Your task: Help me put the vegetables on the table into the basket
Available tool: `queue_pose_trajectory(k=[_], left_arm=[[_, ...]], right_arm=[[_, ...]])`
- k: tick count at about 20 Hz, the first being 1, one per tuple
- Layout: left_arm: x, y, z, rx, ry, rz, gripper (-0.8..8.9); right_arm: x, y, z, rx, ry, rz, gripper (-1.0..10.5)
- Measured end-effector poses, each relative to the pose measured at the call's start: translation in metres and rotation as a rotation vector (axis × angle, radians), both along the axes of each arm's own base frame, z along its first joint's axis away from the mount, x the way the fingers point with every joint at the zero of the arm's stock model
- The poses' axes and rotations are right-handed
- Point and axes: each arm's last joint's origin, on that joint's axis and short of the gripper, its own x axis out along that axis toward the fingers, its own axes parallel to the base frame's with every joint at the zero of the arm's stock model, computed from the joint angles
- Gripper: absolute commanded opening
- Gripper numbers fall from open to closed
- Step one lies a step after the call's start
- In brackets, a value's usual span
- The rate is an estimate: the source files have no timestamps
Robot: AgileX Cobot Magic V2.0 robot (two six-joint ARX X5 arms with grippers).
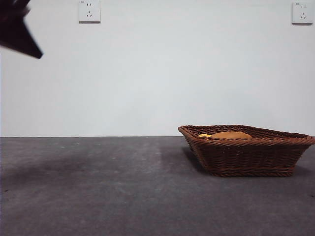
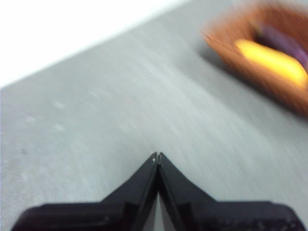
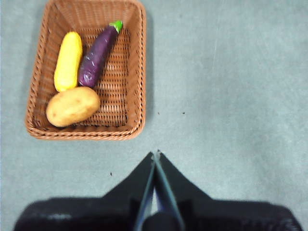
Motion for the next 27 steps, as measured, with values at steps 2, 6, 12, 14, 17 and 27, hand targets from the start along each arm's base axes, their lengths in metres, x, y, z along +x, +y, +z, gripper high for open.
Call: queue_pose_trajectory(k=[2, 6, 12, 14, 17, 27], left_arm=[[-0.014, 0.017, -0.032, -0.151, -0.149, 0.092, -0.04], [-0.054, 0.04, -0.096, -0.256, -0.303, 0.204, -0.04], [-0.066, 0.052, -0.104, -0.208, -0.235, 0.37, -0.03], [-0.068, 0.054, -0.107, -0.199, -0.204, 0.381, -0.04], [-0.073, 0.056, -0.115, -0.18, -0.129, 0.401, -0.04], [-0.084, 0.06, -0.113, -0.285, -0.158, 0.461, -0.03]], right_arm=[[0.009, 0.005, -0.004, -0.015, 0.029, 0.0, 0.0], [0.022, 0.011, -0.011, -0.036, 0.07, 0.0, 0.0], [0.032, 0.016, -0.017, -0.054, 0.104, -0.001, 0.0], [0.032, 0.016, -0.017, -0.055, 0.105, -0.001, 0.0], [0.032, 0.016, -0.017, -0.055, 0.105, -0.001, 0.0], [0.032, 0.016, -0.018, -0.056, 0.106, -0.001, 0.0]])
